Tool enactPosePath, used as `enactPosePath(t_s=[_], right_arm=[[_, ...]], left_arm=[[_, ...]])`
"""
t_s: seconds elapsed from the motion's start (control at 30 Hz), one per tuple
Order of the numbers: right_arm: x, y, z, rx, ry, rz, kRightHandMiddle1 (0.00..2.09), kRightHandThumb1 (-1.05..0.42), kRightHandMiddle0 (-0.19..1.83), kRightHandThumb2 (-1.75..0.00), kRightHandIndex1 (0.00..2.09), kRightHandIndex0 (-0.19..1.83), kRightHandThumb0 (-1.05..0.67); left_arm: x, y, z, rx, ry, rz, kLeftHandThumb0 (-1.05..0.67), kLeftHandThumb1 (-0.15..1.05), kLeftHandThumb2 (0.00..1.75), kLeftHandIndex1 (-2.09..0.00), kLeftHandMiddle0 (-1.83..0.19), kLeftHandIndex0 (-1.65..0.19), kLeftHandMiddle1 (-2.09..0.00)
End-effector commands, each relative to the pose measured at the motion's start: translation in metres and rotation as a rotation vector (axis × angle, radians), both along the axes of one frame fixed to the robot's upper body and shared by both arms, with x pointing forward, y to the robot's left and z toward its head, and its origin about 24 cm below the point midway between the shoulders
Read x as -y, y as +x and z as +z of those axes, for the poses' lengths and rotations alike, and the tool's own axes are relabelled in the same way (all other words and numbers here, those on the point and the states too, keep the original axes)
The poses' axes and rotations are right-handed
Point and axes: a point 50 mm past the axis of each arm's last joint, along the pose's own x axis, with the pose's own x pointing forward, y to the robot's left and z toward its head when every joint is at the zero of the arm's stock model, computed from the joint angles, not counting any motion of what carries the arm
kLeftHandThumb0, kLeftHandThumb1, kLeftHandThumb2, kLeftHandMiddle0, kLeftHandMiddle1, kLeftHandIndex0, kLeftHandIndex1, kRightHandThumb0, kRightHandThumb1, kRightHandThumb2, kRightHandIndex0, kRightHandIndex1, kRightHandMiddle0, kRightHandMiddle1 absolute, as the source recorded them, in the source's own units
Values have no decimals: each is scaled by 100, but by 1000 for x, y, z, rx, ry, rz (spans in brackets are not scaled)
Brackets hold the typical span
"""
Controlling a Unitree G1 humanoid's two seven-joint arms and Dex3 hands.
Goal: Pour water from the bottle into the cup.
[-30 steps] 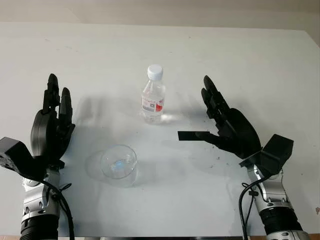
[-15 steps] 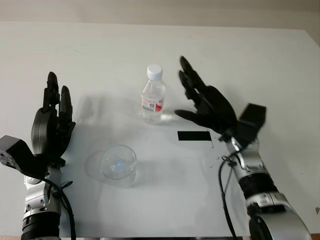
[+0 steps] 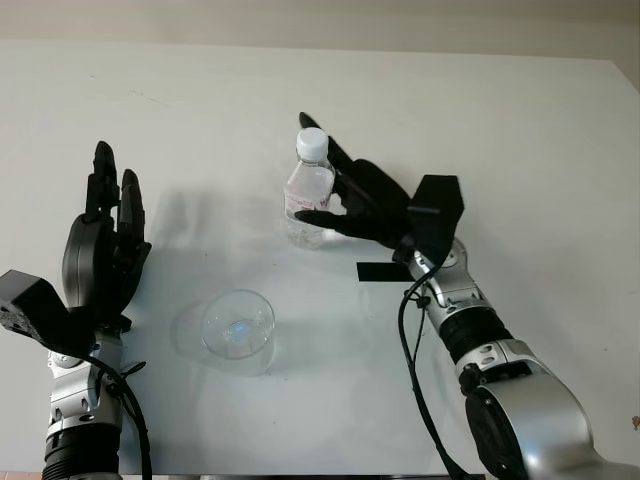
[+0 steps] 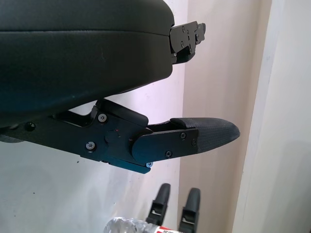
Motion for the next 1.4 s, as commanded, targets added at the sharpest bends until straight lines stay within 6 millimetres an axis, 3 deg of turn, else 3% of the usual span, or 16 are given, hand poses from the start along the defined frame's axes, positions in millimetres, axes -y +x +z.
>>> enactPosePath(t_s=[0.0,0.6,1.2,1.37], right_arm=[[-6,1,5,21,8,11,0,-93,-19,-6,0,-19,-98],[-18,0,-9,-106,182,11,0,-91,-19,-5,0,-19,-80],[-21,3,2,-103,223,46,0,-88,-19,-5,0,-19,-70],[-23,4,7,-87,188,75,7,-87,-7,-5,4,-12,-67]], left_arm=[[-2,-1,0,6,6,2,-72,105,51,-3,19,19,-5],[-4,1,0,11,7,14,-72,105,48,-4,18,19,-5],[-2,0,-2,7,9,11,-72,105,49,-5,17,19,-6],[-2,0,-3,2,10,16,-73,105,49,-5,18,18,-5]])
